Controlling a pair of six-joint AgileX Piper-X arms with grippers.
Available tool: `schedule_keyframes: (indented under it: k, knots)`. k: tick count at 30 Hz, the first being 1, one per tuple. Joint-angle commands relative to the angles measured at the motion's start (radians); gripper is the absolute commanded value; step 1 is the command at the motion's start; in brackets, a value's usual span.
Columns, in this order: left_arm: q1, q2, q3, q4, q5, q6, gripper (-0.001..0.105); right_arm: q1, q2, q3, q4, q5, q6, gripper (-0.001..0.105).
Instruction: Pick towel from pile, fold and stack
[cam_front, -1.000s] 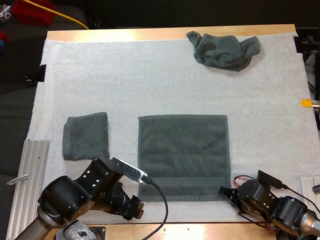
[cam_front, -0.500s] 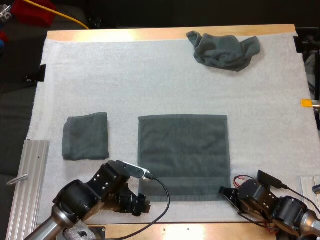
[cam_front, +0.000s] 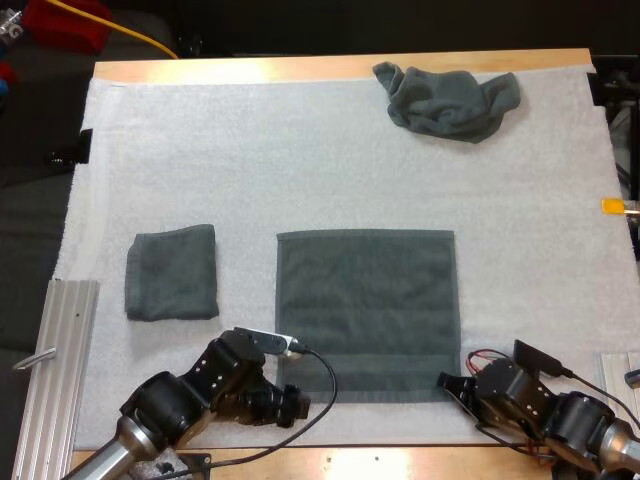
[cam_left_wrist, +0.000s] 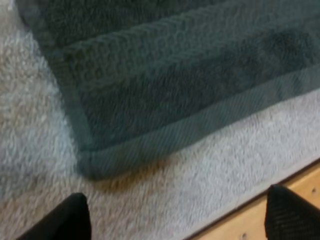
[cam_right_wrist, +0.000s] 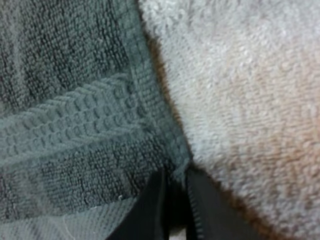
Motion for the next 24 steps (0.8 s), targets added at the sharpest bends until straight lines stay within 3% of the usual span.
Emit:
schedule_keyframes:
  k: [1, 7, 12, 15, 21, 24]
  knots:
    - [-0.002, -0.003, 0.009, -0.031, -0.003, -0.023, 0.069, -0.004, 0.004, 0.010, 0.002, -0.029, -0.011, 0.001]
    - [0.104, -0.003, 0.051, -0.037, -0.009, -0.027, 0.069, -0.004, 0.004, 0.010, -0.013, -0.028, -0.011, 0.001]
    - [0.227, -0.002, 0.070, -0.127, 0.095, 0.001, 0.069, -0.004, 0.004, 0.010, -0.013, -0.028, -0.011, 0.001]
    - [0.277, 0.012, 0.070, -0.139, 0.114, 0.014, 0.069, -0.004, 0.004, 0.010, -0.013, -0.028, -0.011, 0.001]
    - [0.297, 0.138, 0.070, -0.146, 0.139, 0.086, 0.069, -0.004, 0.004, 0.010, -0.013, -0.028, -0.011, 0.001]
    - [0.297, 0.222, 0.070, -0.173, 0.189, 0.113, 0.069, -0.004, 0.004, 0.010, -0.013, -0.028, -0.011, 0.001]
